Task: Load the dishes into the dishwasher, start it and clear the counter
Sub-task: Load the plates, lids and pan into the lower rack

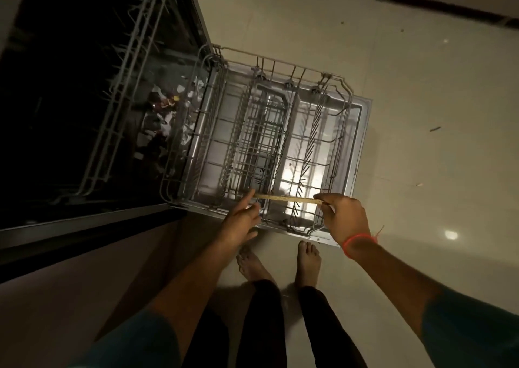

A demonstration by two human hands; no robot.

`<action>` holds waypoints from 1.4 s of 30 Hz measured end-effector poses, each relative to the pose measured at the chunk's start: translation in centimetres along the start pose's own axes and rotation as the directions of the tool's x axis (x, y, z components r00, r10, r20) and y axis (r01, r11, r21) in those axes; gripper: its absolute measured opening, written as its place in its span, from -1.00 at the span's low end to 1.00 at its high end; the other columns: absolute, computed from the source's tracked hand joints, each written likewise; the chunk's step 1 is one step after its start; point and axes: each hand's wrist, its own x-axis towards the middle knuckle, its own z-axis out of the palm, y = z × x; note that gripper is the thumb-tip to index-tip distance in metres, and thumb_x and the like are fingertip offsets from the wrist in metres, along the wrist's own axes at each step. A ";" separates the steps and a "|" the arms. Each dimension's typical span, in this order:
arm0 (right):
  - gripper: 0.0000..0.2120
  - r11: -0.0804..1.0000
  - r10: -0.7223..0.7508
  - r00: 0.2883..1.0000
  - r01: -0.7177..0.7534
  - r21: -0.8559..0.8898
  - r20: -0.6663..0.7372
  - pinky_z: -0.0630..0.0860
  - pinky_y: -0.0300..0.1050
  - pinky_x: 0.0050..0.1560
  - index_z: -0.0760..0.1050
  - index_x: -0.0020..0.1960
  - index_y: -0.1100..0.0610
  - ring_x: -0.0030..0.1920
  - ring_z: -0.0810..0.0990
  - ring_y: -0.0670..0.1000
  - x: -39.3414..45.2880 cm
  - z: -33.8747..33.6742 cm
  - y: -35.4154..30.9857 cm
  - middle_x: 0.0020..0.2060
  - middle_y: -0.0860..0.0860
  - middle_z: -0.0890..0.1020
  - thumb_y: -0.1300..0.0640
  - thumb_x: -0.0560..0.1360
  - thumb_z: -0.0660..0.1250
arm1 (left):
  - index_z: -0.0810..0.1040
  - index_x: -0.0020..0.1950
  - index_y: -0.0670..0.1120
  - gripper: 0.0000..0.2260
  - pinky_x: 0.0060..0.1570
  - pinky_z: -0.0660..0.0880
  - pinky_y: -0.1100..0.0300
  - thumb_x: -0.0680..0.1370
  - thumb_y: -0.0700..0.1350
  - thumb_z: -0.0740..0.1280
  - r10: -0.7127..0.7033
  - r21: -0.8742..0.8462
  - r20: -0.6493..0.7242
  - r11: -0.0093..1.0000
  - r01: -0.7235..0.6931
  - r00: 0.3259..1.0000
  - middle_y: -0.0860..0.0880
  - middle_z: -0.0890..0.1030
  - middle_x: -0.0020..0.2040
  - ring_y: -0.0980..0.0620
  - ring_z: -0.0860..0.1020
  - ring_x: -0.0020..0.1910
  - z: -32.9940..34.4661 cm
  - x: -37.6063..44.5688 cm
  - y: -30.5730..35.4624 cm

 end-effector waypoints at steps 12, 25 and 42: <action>-0.66 0.998 -0.065 0.993 0.064 0.013 0.096 0.51 -0.09 0.32 0.63 0.27 0.02 0.18 0.65 0.07 -2.6 4.8 1.7 0.21 -0.02 0.67 0.27 0.55 0.35 | 0.58 0.24 -0.09 -0.71 -0.09 0.62 0.15 0.60 -0.38 0.33 -0.147 -0.224 -0.191 0.969 0.103 0.970 -0.05 0.58 0.02 0.01 0.59 -0.06 2.6 5.8 -1.5; -0.58 0.998 -0.056 0.981 0.062 -0.023 0.187 0.44 -0.13 0.32 0.51 0.41 -0.06 0.30 0.57 0.06 -3.3 6.4 3.1 0.35 -0.03 0.57 0.22 0.59 0.29 | 0.58 0.32 -0.07 -0.64 -0.23 0.62 0.25 0.61 -0.40 0.28 -0.129 -0.137 -0.176 0.985 0.106 0.976 -0.08 0.50 0.18 0.04 0.57 -0.01 3.0 6.9 -2.2; -0.37 0.958 -0.014 0.962 0.091 -0.271 0.273 0.60 -0.03 0.13 0.36 0.48 -0.21 0.15 0.64 0.10 -0.1 7.8 5.1 0.24 0.00 0.64 0.23 0.50 0.31 | 0.57 0.34 -0.06 -0.68 -0.14 0.66 0.16 0.61 -0.29 0.36 -0.113 -0.045 -0.081 0.993 0.110 0.990 -0.07 0.58 0.23 -0.10 0.63 0.10 2.9 8.0 -2.4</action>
